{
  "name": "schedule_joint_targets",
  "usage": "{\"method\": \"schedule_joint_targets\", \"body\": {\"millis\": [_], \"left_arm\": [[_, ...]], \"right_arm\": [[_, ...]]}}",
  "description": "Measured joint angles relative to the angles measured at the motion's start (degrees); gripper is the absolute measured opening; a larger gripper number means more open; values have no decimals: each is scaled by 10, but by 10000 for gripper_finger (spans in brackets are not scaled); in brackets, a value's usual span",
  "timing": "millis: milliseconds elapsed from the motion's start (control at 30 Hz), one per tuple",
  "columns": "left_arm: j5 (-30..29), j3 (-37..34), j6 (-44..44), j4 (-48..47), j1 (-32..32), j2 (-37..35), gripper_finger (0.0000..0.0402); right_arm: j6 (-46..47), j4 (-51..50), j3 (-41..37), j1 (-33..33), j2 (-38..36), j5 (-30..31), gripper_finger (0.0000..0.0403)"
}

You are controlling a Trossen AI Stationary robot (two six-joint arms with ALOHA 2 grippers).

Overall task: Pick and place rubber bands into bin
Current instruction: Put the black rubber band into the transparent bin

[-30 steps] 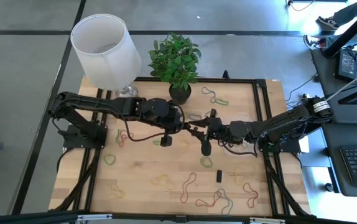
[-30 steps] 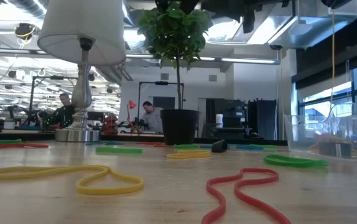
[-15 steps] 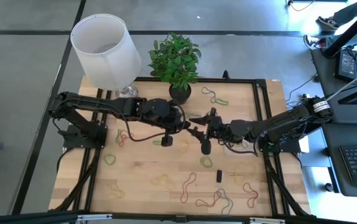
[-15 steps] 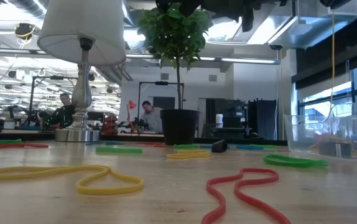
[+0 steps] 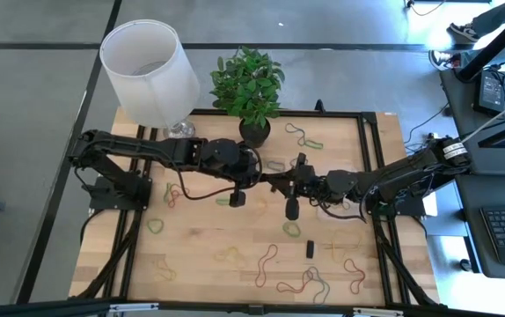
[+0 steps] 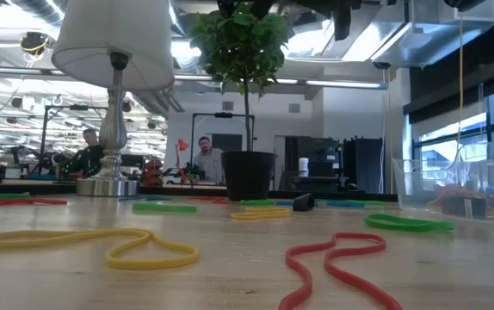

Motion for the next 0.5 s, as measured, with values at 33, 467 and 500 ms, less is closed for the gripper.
{"method": "schedule_joint_targets", "body": {"millis": [33,467,500], "left_arm": [[-1,0,0,-1,0,0,3],[-12,0,-24,-6,-1,0,84],[-15,0,-23,-10,-1,0,95]], "right_arm": [[0,1,0,0,0,0,21],[-4,-2,0,0,0,3,8],[-9,-3,0,-1,0,3,8]]}}
